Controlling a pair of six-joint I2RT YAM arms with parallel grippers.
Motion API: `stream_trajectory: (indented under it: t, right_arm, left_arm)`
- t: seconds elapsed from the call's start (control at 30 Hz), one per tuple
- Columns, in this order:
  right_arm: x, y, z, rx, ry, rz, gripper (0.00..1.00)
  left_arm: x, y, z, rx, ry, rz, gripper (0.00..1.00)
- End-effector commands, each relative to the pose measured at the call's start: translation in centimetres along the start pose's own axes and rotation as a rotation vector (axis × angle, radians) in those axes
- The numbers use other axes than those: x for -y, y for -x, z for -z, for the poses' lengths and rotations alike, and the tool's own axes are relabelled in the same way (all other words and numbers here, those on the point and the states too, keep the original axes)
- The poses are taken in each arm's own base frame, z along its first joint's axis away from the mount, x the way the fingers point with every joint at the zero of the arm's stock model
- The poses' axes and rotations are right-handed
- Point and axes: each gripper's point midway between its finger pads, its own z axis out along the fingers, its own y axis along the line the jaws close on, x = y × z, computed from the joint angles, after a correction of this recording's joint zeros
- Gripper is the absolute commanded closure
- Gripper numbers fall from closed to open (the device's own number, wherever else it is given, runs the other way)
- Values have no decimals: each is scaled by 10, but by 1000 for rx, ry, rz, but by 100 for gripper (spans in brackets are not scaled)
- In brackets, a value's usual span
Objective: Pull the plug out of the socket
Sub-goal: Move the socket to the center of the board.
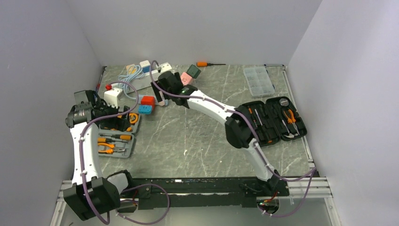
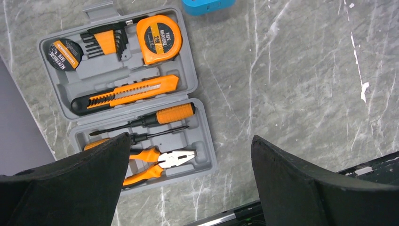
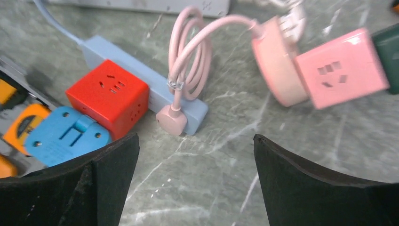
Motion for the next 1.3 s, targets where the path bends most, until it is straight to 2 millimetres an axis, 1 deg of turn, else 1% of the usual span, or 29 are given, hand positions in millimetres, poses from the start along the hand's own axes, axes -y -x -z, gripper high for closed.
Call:
stream_trajectory:
  t: [0.0,0.17,0.37,0.53,0.67,0.8,0.9,1.0,1.07,1.1,1.27]
  right_arm:
    - [-3,-6,-28,-16,20,16,6]
    - [-12,-14,-55,12,52,-7,2]
    - [-3,-12,-78,48,78,-86,3]
    - [-11,-7,-87,78,147,-135,7]
    - [-20,-17,-95,55,189,-162,12]
    - [-28,-31,-97,26,224,-173,18]
    - [-30,-41,-97,4,234,-176,24]
    - [-30,-43,-94,3,247,-172,31]
    - [-32,-46,-91,1,262,-165,39]
    - [-33,-46,-89,2,271,-161,46]
    - [-32,-52,-78,-20,293,-138,89]
  left_arm:
    - [11,-1,7,28,-28,-28,1]
    - [9,-4,8,23,-13,-43,1]
    - [9,-5,10,23,-6,-55,1]
    - [8,-10,9,16,6,-71,1]
    - [6,-13,8,10,15,-74,1]
    - [5,-12,6,11,17,-70,1]
    - [4,-11,5,10,16,-62,1]
    - [3,-10,6,9,19,-61,1]
    - [2,-11,6,3,23,-60,1]
    - [2,-11,7,1,25,-62,1]
    - [0,-12,12,-3,50,-73,1]
